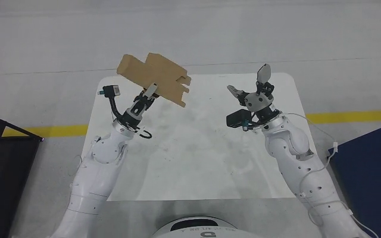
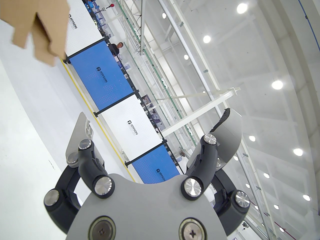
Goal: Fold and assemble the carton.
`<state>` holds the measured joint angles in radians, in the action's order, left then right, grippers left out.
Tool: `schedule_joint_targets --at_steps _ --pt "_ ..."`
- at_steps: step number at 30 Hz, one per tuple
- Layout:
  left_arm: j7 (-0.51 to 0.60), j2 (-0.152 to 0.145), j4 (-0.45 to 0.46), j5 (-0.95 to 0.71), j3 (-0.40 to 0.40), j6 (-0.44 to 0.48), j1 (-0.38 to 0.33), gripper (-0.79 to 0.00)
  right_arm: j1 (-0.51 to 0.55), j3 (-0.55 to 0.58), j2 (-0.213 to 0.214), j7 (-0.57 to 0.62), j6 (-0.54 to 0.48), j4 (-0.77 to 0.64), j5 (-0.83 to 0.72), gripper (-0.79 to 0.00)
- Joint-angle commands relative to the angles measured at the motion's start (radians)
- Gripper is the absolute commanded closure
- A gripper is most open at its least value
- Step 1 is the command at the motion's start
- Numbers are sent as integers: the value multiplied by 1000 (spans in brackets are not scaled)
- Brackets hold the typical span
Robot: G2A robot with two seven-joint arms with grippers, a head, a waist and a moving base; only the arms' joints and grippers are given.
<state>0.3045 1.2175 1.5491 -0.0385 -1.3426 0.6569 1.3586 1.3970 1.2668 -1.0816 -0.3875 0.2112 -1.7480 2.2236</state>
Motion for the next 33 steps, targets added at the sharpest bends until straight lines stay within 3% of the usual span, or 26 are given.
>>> schedule_joint_targets --at_steps 1,6,9,12,14,17,20,24,33 --pt "-76 1 33 219 -13 7 14 0 0 0 0 0 0 0 0 -785" --pt "-135 7 51 285 5 -32 -10 0 0 0 0 0 0 0 0 -785" --pt "-162 3 86 462 -14 -7 -35 0 0 0 0 0 0 0 0 -785" --pt "-259 -1 151 801 -39 -39 -49 0 0 0 0 0 0 0 0 -785" --pt "-401 -3 224 1156 -33 -102 -44 0 0 0 0 0 0 0 0 -785" --pt "-666 -11 273 1738 20 -314 -25 0 0 0 0 0 0 0 0 -785" --pt "-856 -18 242 2059 65 -487 -21 0 0 0 0 0 0 0 0 -785" --pt "-960 -23 183 2239 63 -675 -22 0 0 0 0 0 0 0 0 -785" --pt "-960 -23 183 2239 63 -675 -22 0 0 0 0 0 0 0 0 -785"
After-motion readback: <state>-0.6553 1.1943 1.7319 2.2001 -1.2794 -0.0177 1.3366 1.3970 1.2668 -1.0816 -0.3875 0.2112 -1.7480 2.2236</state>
